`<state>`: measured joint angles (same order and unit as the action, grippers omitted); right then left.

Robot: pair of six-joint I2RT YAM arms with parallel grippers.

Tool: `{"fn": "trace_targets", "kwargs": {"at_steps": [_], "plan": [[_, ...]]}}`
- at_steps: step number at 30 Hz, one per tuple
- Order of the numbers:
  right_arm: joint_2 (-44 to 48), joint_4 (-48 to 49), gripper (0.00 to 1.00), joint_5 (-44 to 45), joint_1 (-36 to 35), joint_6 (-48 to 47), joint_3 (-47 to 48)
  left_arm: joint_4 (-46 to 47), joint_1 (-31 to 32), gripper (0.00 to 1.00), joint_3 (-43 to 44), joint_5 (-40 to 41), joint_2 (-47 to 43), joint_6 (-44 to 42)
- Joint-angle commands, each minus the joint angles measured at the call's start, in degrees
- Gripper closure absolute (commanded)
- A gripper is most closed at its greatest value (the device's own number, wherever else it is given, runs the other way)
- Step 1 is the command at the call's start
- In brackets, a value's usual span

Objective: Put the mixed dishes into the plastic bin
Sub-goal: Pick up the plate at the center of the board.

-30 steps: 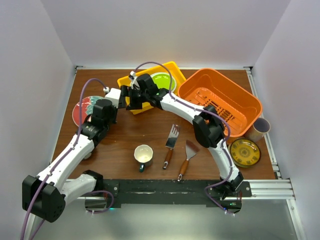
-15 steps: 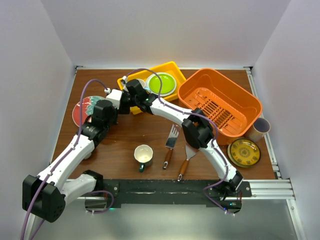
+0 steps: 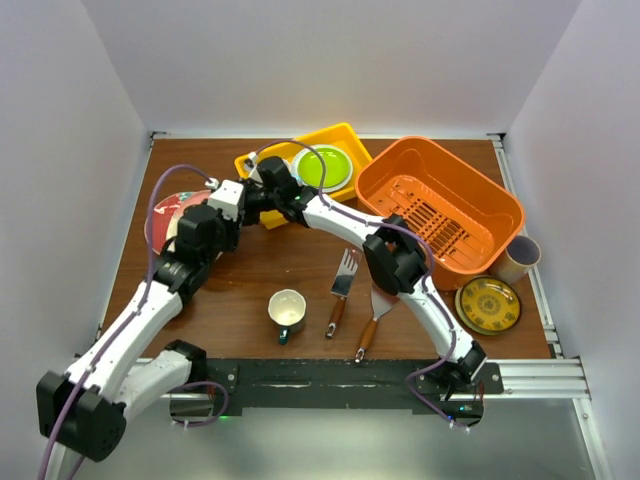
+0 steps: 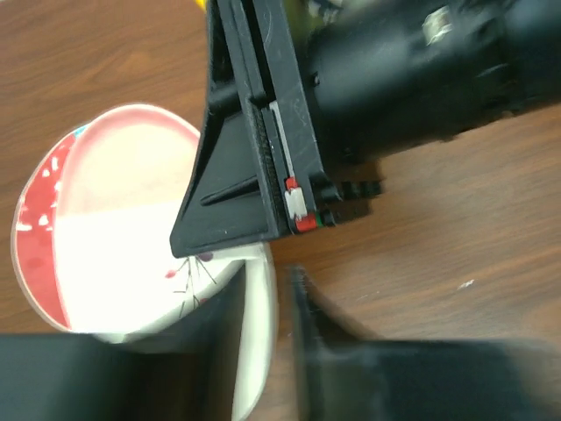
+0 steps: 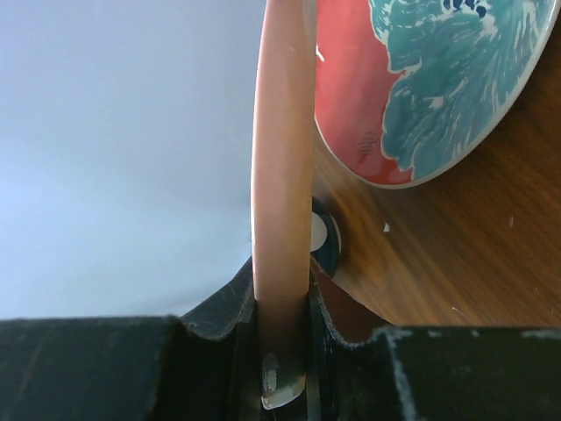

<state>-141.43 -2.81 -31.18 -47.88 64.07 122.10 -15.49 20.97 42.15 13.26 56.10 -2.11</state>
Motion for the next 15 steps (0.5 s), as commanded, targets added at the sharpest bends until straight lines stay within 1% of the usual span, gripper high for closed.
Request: {"fn": "trace_targets", "kwargs": {"at_steps": [1, 2, 5, 6, 10, 15], "plan": [[6.50, 11.77, 1.00, -7.57, 4.27, 1.33, 0.77, 6.43, -0.14, 0.45, 1.79, -5.60, -10.18, -0.88], [7.38, 11.69, 1.00, -9.41, 4.98, 0.27, 0.85, 7.22, -0.14, 0.32, 1.71, -6.31, -11.96, -0.44], [11.25, 11.33, 1.00, -12.14, 8.32, -4.30, -0.02, 8.36, -0.14, 0.17, 1.70, -7.63, -18.20, 0.79], [12.65, 12.12, 1.00, -14.24, 9.11, -5.09, -0.81, 8.19, -0.14, 0.15, 1.79, -7.72, -19.43, 1.23], [18.89, 17.30, 1.00, -20.49, 14.91, -6.15, -6.78, 6.35, -0.14, 0.12, 2.50, -7.89, -23.22, 1.32], [28.91, 20.03, 1.00, -25.77, 20.79, -7.47, -16.97, 7.05, -0.14, 0.11, -0.31, -7.19, -25.94, 0.35]]}}
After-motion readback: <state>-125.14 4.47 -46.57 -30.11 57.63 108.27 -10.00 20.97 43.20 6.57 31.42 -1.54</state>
